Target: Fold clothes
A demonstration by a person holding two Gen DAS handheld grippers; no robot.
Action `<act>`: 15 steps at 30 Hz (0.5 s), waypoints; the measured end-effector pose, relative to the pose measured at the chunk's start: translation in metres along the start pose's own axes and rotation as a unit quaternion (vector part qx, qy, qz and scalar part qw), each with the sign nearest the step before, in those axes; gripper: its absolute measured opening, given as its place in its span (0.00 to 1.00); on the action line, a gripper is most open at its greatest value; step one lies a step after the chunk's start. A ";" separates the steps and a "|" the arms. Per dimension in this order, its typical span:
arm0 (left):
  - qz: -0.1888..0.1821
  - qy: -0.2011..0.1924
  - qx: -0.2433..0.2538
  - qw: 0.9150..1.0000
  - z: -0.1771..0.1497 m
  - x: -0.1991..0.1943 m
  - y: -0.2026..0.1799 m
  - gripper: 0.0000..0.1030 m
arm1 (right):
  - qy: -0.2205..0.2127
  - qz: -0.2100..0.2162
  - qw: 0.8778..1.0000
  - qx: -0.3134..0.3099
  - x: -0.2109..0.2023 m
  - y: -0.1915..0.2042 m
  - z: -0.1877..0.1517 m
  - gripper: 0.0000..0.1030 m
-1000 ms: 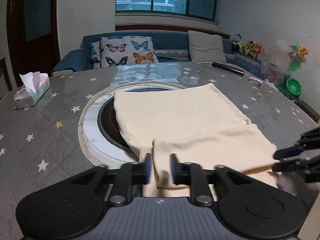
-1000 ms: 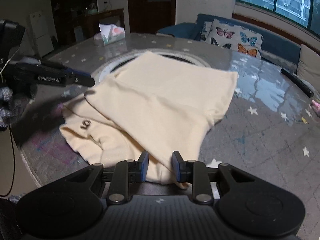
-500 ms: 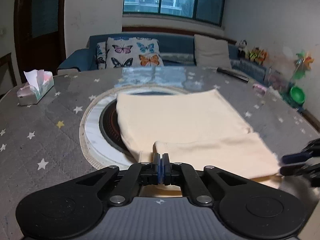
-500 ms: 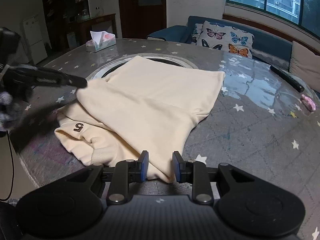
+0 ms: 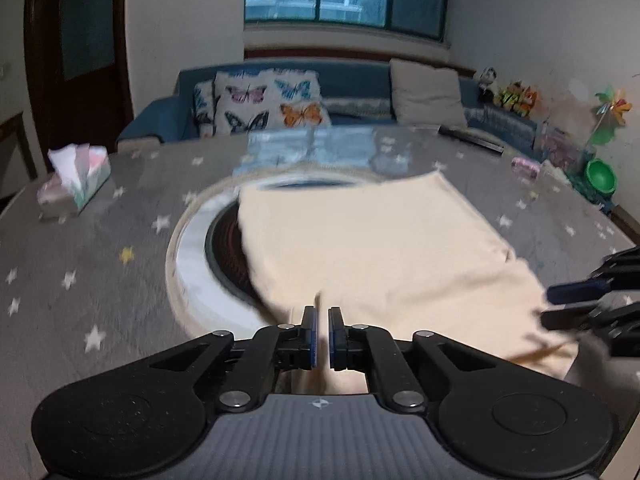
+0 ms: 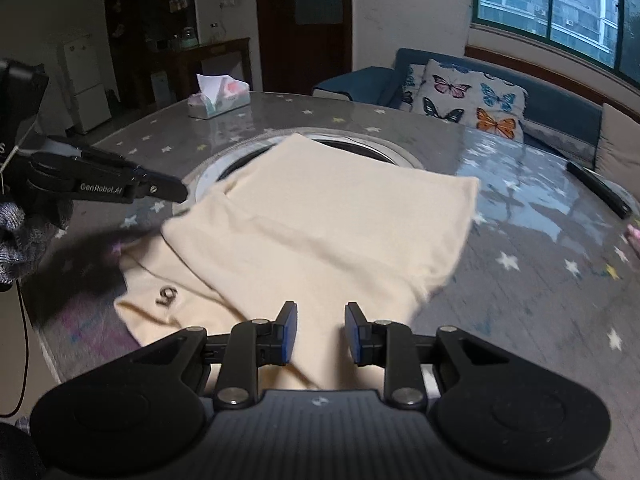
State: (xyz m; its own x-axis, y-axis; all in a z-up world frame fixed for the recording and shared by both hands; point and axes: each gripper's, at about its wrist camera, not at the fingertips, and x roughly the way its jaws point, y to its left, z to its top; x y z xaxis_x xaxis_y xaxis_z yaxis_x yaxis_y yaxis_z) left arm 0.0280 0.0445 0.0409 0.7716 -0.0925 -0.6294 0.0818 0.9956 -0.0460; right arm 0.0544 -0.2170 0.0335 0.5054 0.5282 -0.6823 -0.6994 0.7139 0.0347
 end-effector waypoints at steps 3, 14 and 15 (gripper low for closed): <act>-0.016 -0.003 0.017 1.000 0.004 0.009 -0.005 0.06 | -0.001 0.012 1.000 -0.002 0.014 0.007 0.007 0.25; -0.035 0.026 0.087 0.995 -0.020 0.020 -0.017 0.07 | 0.018 0.024 0.997 -0.075 0.029 0.040 0.005 0.25; -0.038 0.025 0.095 0.994 -0.023 0.014 -0.018 0.07 | 0.021 0.024 0.997 -0.077 0.030 0.041 0.004 0.25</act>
State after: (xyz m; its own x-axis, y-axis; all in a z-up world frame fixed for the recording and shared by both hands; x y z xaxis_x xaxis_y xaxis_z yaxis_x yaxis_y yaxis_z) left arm 0.0233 0.0252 0.0150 0.7267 -0.1618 -0.6677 0.2607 0.9641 0.0501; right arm 0.0429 -0.1703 0.0173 0.4500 0.5376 -0.7130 -0.7931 0.6077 -0.0424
